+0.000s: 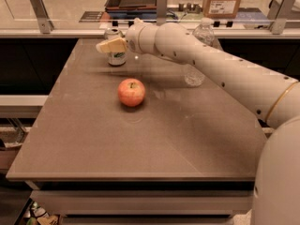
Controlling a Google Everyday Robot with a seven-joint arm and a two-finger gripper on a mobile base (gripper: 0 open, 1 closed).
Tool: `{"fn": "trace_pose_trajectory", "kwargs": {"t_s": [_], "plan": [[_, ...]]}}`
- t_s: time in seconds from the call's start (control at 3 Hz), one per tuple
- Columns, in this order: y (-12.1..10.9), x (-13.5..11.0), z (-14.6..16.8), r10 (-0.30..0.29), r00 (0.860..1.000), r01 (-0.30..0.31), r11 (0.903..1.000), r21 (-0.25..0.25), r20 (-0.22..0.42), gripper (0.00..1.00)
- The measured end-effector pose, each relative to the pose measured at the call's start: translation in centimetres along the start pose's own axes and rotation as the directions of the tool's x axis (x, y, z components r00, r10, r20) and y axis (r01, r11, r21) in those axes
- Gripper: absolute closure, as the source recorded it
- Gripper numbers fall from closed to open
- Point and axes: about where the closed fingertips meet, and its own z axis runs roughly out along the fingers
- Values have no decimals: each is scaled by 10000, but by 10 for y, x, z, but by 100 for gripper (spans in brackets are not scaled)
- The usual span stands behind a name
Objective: Pick 7up can
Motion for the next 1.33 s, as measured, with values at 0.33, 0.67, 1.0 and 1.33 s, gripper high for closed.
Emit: {"fn": "trace_pose_trajectory", "kwargs": {"t_s": [0.33, 0.67, 1.0, 1.33], "plan": [[2, 3, 12, 245, 9997, -241, 9991, -338, 98, 18], [3, 3, 13, 234, 9997, -230, 9991, -344, 93, 41], [5, 3, 14, 238, 9997, -235, 9990, -382, 94, 64], [7, 3, 16, 241, 9997, -237, 9989, -416, 93, 87]]}}
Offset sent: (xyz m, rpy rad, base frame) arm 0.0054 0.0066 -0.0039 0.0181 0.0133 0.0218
